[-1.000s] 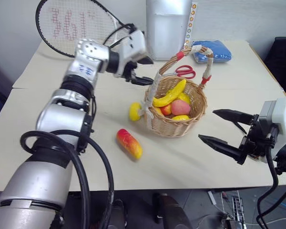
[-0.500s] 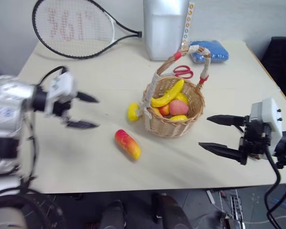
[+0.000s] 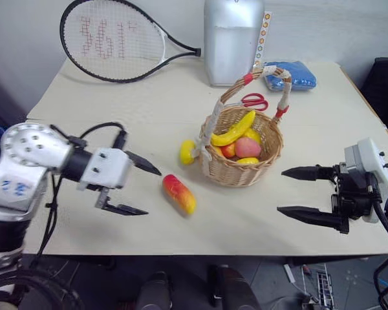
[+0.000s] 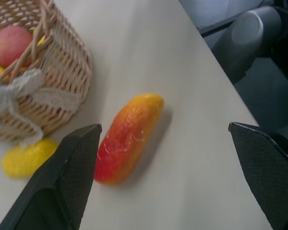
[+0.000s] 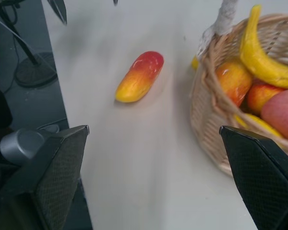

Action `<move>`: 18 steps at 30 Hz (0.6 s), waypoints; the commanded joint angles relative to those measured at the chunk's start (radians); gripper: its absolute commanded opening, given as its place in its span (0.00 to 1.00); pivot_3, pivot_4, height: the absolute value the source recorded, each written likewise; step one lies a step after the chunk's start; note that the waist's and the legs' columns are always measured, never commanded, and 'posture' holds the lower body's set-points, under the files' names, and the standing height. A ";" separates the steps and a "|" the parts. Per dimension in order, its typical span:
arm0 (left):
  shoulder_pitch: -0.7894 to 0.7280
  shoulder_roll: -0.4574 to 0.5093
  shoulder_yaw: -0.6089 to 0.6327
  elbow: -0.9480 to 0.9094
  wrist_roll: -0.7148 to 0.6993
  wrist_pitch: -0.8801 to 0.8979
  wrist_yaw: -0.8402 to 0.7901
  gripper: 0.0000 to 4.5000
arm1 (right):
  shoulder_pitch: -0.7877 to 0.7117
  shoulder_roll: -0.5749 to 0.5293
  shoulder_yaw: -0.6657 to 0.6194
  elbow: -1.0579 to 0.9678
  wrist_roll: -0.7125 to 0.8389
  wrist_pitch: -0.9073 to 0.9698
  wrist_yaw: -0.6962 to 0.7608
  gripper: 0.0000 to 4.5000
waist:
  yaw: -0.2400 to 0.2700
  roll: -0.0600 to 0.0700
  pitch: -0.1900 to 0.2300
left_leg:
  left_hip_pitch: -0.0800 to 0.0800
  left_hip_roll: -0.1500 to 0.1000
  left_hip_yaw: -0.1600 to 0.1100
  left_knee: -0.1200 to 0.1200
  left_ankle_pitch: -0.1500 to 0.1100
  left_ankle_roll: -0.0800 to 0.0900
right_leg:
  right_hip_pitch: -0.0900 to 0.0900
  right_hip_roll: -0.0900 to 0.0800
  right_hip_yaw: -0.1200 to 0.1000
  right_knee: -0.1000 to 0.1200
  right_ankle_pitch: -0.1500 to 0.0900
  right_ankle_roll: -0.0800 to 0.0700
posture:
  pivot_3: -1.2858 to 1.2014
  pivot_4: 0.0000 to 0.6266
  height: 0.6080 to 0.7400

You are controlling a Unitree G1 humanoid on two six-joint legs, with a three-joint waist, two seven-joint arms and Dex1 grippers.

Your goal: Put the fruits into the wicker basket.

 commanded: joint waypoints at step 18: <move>-0.204 -0.230 -0.274 0.482 0.256 -0.388 -0.014 0.60 | 0.041 0.052 -0.024 -0.103 0.044 -0.003 -0.122 1.00 | -0.002 0.000 0.000 | -0.001 0.005 0.002 0.000 -0.001 -0.001 | -0.002 0.004 0.004 0.000 0.000 0.000 | 0.52 0.24 1.00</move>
